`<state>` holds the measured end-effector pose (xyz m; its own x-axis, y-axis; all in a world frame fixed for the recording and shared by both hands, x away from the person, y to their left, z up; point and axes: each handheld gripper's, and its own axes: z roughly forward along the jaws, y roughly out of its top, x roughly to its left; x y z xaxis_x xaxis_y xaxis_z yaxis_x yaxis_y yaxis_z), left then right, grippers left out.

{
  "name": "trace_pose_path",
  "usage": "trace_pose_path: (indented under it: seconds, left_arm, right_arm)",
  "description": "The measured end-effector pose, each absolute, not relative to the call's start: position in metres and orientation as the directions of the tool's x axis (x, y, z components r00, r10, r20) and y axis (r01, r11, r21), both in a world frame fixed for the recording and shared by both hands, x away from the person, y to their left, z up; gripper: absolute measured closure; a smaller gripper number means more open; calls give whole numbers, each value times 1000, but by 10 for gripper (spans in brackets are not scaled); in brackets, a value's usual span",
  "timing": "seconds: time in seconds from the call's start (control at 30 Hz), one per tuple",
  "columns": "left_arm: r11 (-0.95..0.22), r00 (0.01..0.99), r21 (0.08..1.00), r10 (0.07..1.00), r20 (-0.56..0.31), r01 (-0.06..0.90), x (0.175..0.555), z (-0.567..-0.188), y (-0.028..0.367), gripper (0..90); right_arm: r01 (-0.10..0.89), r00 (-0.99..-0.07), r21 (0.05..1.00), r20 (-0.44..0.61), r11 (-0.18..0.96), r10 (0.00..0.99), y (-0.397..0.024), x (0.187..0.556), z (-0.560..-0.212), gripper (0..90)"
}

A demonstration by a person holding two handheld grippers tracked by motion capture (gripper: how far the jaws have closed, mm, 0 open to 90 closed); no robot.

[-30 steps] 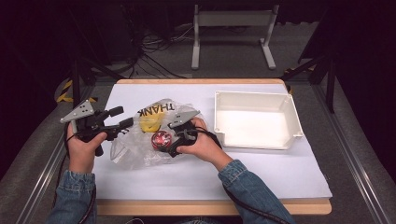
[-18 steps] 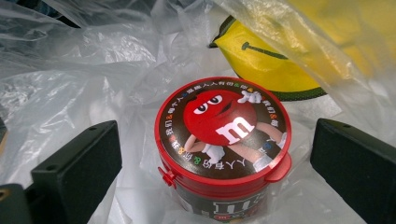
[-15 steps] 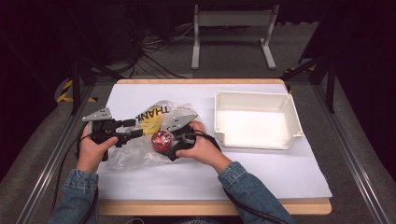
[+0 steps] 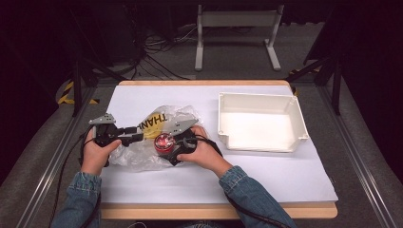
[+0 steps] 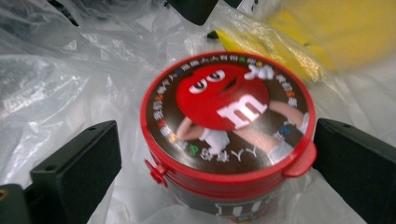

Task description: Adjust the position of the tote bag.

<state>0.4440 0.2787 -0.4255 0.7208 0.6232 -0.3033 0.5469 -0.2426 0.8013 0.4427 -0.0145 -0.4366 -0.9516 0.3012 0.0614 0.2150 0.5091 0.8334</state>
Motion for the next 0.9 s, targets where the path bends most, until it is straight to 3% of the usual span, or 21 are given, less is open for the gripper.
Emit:
trace_pose_path:
  seconds: [0.4, 0.9]
  left_arm:
    - [-233, 655, 776, 699, -286, 586, 448, -436, 281, 438]
    - [-213, 672, 811, 689, -271, 545, 445, -426, 279, 415]
  right_arm:
    - [240, -945, 814, 72, 528, 319, -16, 445, -447, 27]
    - [195, -955, 852, 52, 486, 293, -10, 443, -434, 53]
